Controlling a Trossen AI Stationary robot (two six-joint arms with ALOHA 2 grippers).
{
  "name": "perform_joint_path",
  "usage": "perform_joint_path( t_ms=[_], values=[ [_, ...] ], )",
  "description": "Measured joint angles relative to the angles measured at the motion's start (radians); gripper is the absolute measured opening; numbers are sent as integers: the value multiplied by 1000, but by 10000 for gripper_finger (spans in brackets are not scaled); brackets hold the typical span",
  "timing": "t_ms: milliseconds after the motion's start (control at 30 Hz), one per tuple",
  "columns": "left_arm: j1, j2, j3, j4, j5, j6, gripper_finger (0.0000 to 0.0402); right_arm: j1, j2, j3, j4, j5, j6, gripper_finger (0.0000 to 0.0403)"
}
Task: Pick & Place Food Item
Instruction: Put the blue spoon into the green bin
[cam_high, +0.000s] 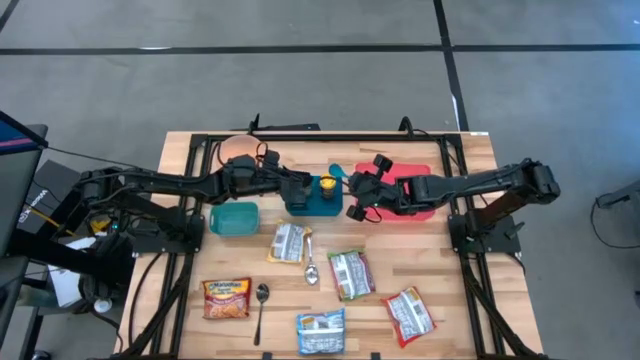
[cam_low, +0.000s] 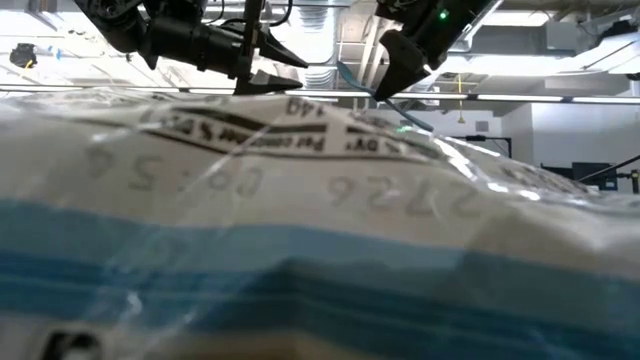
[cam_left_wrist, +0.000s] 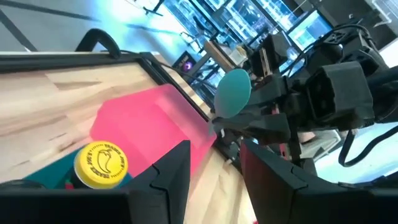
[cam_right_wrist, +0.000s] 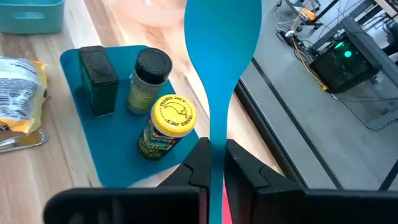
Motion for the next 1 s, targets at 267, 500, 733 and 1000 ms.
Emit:
perform_joint_path(
  t_ms=[267,500,733,1000],
  values=[
    [-8,62,5,83,7,5,135,1,75,11,42,-37,3,16],
    [1,138,14,86,61,5,135,8,157,84,-73,12,44,16],
    [-3,138,14,91,61,5,135,9,220,147,-96,11,39,16],
    [-4,138,14,64,26,5,135,34,248,208,-103,8,29,16]
  ],
)
